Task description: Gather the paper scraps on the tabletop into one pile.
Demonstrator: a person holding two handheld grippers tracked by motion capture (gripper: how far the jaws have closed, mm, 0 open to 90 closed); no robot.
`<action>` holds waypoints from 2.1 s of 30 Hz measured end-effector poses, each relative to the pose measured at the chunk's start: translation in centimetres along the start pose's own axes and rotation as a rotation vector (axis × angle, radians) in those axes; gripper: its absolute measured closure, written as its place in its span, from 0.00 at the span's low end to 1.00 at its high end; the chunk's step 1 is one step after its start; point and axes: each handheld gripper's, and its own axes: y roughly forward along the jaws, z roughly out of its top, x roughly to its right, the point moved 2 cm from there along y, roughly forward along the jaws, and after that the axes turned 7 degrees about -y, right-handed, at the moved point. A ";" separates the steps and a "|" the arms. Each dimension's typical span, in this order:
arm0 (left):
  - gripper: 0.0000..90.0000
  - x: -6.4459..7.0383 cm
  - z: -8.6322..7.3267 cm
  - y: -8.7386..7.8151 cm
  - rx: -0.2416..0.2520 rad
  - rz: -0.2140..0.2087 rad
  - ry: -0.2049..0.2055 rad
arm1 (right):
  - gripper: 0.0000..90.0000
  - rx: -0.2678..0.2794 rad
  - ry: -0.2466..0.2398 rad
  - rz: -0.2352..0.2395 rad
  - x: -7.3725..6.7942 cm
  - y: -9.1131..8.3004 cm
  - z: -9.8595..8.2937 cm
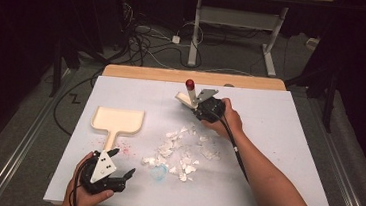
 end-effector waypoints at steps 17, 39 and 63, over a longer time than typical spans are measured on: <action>0.22 1.1 0.4 0.7 -0.008 -0.054 0.044 | 0.75 0.112 -0.127 0.185 -6.1 -5.7 -2.7; 0.22 1.3 0.7 0.5 -0.003 -0.053 0.036 | 0.75 0.189 -0.163 0.115 -6.5 -12.0 -2.8; 0.22 0.5 0.4 0.0 0.001 -0.024 0.000 | 0.75 0.175 -0.247 0.229 -8.3 -3.9 1.2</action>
